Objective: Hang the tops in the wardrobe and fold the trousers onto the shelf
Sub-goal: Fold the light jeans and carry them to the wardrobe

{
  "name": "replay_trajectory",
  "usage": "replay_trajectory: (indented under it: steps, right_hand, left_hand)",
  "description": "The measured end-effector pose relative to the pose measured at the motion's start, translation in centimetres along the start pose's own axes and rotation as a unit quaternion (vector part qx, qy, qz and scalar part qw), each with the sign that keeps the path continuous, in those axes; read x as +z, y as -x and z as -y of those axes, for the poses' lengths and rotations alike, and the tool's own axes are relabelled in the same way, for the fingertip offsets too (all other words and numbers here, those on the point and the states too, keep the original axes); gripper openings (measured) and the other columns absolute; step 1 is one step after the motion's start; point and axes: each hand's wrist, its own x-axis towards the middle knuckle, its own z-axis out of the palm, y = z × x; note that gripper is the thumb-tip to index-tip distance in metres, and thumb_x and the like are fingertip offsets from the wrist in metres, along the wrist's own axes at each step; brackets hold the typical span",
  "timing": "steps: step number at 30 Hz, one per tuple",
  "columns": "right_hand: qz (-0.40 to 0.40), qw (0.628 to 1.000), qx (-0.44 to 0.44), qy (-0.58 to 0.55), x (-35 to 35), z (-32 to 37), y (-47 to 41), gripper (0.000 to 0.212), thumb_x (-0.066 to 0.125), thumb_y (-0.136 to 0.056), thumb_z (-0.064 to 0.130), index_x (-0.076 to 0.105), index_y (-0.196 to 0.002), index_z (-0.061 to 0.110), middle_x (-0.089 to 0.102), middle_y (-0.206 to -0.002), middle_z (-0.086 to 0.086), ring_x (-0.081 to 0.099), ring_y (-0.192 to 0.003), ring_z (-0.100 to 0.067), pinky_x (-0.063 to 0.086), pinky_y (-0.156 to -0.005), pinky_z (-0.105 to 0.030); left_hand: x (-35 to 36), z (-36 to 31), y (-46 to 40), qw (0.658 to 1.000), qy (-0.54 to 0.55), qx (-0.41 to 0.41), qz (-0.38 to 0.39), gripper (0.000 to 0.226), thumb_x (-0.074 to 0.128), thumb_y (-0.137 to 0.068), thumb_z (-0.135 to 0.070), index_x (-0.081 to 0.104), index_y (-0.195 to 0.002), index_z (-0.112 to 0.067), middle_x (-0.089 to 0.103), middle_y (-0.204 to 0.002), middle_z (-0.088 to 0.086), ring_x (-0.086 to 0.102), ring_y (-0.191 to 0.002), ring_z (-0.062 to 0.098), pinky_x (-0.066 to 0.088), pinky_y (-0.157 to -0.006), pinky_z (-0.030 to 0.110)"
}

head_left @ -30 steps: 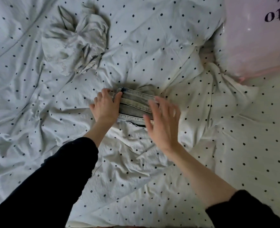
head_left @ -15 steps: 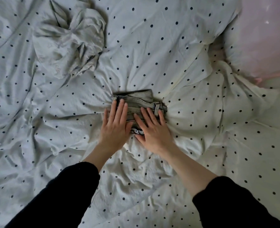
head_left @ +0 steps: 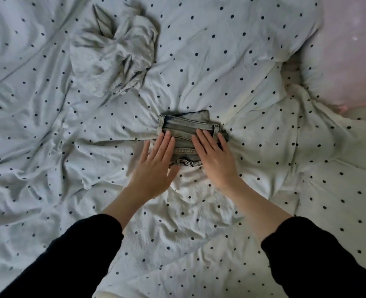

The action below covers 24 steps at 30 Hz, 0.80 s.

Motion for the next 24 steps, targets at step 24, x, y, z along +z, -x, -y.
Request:
replay_trajectory:
  steps: [24]
  right_hand:
    - [-0.187,0.929,-0.316,-0.043,-26.4,23.6,-1.8,0.044,0.028,-0.091,-0.002,0.066,-0.112,0.004,0.067,-0.114,-0.012,0.064,-0.107,-0.027,0.049,-0.096,-0.042]
  left_hand:
    - [-20.0,8.4,25.3,0.927,-0.036,-0.142,-0.345,0.036,0.072,-0.077,-0.007,0.047,-0.103,-0.006,0.057,-0.131,0.014,0.046,-0.129,0.028,0.033,-0.108,0.041]
